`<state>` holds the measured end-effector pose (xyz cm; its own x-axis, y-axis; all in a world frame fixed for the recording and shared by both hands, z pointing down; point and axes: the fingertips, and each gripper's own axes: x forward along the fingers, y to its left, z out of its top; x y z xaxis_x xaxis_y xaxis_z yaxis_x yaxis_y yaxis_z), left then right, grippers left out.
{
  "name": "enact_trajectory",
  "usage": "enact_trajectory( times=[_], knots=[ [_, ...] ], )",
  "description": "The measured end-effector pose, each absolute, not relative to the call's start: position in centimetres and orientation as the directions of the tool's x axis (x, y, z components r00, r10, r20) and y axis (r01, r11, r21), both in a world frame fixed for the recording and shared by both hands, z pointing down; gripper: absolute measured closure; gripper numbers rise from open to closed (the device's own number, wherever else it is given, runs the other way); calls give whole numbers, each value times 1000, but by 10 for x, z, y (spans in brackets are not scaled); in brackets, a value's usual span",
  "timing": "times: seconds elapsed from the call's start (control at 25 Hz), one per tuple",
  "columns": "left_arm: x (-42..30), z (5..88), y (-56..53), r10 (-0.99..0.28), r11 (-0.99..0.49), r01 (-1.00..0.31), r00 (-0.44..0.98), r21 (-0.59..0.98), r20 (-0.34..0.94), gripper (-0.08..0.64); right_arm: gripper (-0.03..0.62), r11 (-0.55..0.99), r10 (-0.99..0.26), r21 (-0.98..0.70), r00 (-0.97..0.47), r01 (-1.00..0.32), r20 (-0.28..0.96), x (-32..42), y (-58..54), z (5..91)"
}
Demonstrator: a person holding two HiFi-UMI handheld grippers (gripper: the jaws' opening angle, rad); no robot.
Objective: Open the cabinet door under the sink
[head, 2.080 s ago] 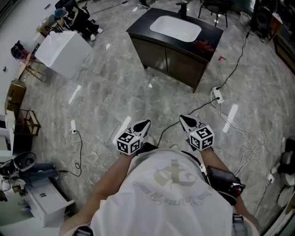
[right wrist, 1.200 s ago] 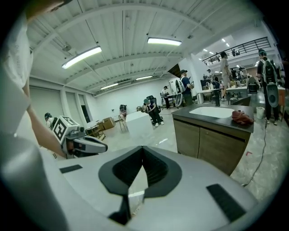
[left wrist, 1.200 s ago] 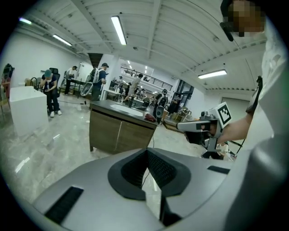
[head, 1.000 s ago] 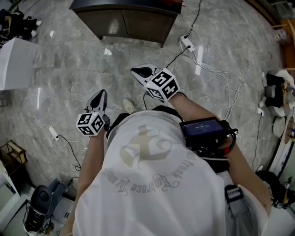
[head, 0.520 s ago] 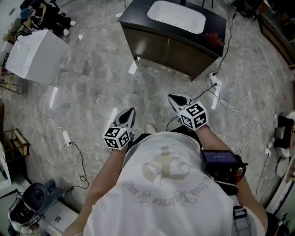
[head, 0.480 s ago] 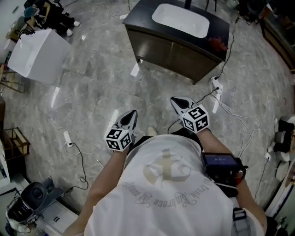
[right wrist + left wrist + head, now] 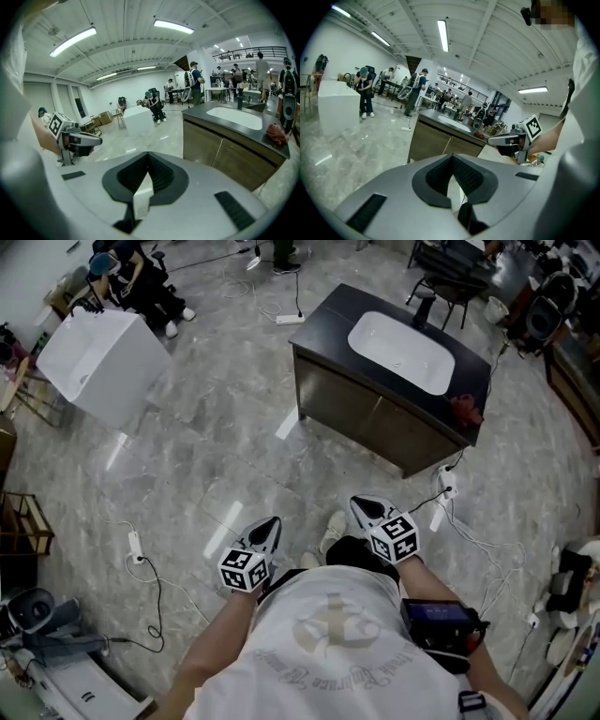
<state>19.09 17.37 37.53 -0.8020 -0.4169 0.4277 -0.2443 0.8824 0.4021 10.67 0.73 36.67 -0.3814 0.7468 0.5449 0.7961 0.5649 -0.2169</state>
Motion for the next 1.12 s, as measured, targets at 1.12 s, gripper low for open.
enact_trajectory(
  times=[1.12],
  knots=[
    [-51,350,257,-318,918,-140,-819,371,477,552,580,493,795,-269,-303,827,526,-139,87,386]
  ],
)
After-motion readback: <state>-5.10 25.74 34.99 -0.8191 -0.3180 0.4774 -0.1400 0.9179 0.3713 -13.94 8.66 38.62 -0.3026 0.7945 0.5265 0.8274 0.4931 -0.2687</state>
